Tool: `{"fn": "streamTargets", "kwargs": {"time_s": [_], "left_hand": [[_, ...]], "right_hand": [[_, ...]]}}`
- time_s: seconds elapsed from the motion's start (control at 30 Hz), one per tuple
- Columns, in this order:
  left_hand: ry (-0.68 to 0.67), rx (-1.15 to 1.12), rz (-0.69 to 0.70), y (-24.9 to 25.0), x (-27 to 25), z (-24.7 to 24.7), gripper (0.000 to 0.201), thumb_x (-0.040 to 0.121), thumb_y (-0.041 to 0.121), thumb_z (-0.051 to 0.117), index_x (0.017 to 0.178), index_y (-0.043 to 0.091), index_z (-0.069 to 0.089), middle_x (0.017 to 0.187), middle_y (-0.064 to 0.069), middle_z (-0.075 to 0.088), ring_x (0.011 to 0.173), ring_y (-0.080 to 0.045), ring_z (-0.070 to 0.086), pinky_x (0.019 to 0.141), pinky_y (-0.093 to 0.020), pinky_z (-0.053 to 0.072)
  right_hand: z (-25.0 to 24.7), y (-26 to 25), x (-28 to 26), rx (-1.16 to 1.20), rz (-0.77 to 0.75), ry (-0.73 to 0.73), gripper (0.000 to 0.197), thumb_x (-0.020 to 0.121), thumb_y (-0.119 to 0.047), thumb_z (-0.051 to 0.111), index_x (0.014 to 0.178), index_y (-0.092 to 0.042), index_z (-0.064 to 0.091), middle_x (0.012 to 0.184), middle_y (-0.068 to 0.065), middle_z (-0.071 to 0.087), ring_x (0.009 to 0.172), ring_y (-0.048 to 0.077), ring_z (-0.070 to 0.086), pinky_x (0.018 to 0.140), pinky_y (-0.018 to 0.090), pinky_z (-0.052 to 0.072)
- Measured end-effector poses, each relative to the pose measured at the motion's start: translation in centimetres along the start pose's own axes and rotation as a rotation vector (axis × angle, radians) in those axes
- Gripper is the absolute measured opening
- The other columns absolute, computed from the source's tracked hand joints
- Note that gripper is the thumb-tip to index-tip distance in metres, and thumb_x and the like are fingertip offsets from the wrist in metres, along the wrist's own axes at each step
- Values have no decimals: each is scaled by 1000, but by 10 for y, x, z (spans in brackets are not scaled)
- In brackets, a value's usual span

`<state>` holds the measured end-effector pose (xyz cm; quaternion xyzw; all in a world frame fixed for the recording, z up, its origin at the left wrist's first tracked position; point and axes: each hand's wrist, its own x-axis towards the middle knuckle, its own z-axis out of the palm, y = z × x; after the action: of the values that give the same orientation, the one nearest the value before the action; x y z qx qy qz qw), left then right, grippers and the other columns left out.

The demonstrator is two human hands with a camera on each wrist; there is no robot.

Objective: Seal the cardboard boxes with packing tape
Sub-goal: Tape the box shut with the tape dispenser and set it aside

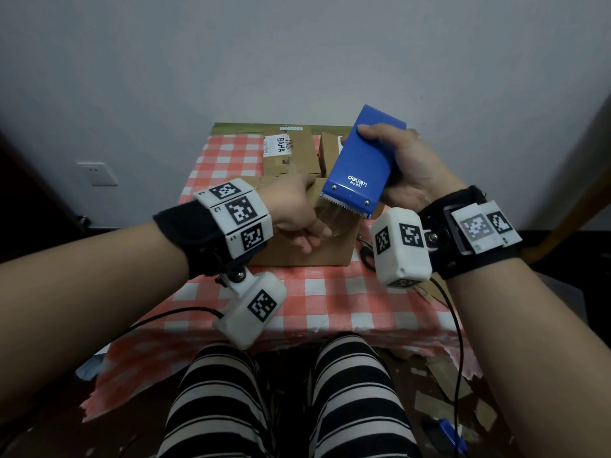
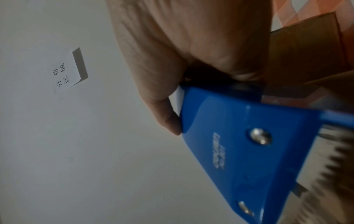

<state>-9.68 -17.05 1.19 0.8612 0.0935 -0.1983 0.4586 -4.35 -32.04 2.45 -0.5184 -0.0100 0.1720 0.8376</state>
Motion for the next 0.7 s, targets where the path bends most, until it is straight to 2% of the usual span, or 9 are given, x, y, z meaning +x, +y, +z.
{"fn": "streamTargets", "kwargs": {"time_s": [0.1, 0.27, 0.37, 0.5, 0.6, 0.7], "left_hand": [[7, -2, 2, -2, 2, 2, 98, 82, -4, 70, 154, 24, 10, 59, -12, 65, 37, -16, 60, 37, -21, 48], [8, -2, -2, 1, 1, -2, 93, 83, -4, 68, 154, 20, 12, 46, -4, 63, 35, -14, 59, 36, -19, 47], [9, 1, -6, 3, 0, -4, 90, 84, -4, 68, 154, 20, 15, 45, -2, 63, 36, -13, 60, 36, -19, 47], [12, 20, -23, 5, 0, -6, 88, 82, -1, 71, 152, 19, 21, 49, -4, 66, 38, -14, 62, 37, -19, 49], [9, 31, -35, 8, -1, -9, 87, 82, 1, 72, 151, 18, 22, 52, -6, 67, 40, -15, 63, 39, -19, 50], [9, 31, -37, 8, 0, -9, 88, 81, -1, 71, 151, 18, 22, 51, -7, 67, 40, -16, 63, 39, -20, 51]], "right_hand": [[1, 2, 0, 23, 2, -20, 4, 92, -9, 61, 90, -6, 59, 78, 10, 69, 66, 21, 69, 62, 34, 59], [3, 3, 2, 61, -21, -26, 3, 91, -8, 61, 92, -6, 59, 80, 10, 67, 66, 21, 67, 62, 32, 58], [4, 4, 2, 67, -37, -53, 2, 92, -8, 60, 91, -5, 59, 77, 9, 68, 66, 20, 67, 67, 33, 59], [4, 3, 4, 69, -28, -75, 4, 92, -9, 60, 93, -4, 59, 76, 9, 69, 69, 21, 67, 83, 40, 57], [3, 2, 7, 64, -20, -69, 6, 92, -9, 61, 95, -4, 60, 78, 10, 70, 71, 22, 68, 85, 42, 56], [3, 3, 8, 66, -2, -66, 5, 91, -9, 62, 94, -5, 60, 82, 10, 69, 73, 22, 68, 80, 41, 58]]}}
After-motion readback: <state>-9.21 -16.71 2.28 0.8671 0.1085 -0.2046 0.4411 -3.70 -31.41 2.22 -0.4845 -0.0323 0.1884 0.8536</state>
